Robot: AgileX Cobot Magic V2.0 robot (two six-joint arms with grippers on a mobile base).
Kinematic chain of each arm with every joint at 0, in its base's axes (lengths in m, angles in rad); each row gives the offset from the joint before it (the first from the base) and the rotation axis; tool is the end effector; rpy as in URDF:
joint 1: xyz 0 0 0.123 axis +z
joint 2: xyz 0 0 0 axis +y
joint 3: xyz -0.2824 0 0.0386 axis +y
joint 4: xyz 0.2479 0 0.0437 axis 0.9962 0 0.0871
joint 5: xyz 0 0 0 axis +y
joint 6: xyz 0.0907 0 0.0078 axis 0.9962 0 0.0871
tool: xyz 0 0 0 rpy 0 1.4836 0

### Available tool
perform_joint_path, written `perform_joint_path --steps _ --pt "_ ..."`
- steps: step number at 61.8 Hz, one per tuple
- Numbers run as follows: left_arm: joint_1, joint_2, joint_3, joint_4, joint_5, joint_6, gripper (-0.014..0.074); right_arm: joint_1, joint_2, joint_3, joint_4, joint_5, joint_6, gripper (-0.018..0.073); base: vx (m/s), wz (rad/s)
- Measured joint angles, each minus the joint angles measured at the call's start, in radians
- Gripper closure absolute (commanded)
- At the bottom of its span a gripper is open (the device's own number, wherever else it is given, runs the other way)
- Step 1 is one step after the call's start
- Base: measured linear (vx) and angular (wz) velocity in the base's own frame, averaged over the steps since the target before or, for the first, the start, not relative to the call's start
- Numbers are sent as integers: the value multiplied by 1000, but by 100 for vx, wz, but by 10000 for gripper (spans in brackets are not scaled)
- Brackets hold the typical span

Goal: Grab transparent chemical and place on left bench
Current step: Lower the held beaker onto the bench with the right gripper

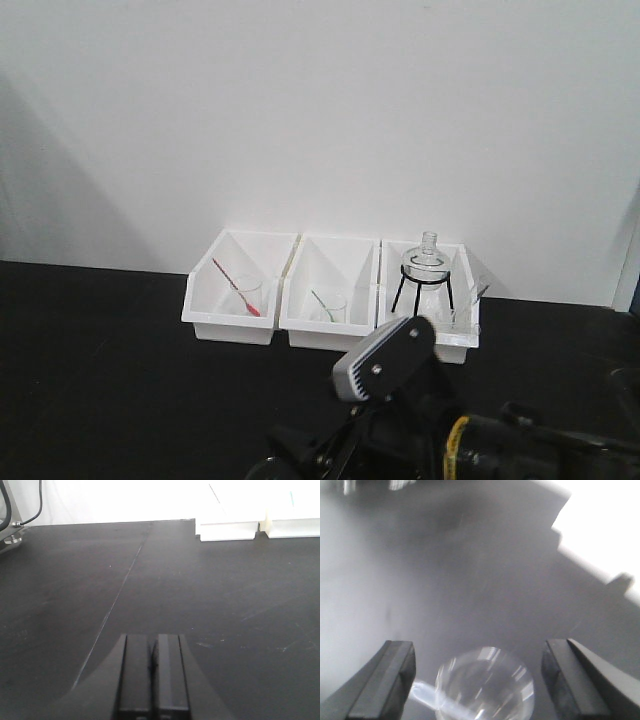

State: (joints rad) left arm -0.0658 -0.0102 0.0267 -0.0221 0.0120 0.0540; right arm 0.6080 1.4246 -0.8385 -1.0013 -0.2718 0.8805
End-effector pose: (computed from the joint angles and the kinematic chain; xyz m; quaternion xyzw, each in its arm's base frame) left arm 0.0566 -0.0038 0.2035 0.0336 0.6852 -0.0124 0.7274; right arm 0.2436 0.1945 0.2768 -0.3447 0.7403 0.2324 0.5283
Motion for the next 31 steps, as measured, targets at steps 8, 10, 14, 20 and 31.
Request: perform_joint_path --steps 8,10,14,20,31 --pt "0 0 0 0 0 0 600 5 -156 2 0 111 17 57 0 0" --pt "0 0 0 0 0 0 600 9 -204 8 1 142 24 57 0 0" --pt "0 0 0 0 0 0 600 23 -300 34 4 194 34 57 0 0" --pt "0 0 0 0 0 0 600 59 -453 93 7 287 39 57 0 0" --pt "0 0 0 0 0 0 600 86 -647 233 29 458 46 57 0 0"
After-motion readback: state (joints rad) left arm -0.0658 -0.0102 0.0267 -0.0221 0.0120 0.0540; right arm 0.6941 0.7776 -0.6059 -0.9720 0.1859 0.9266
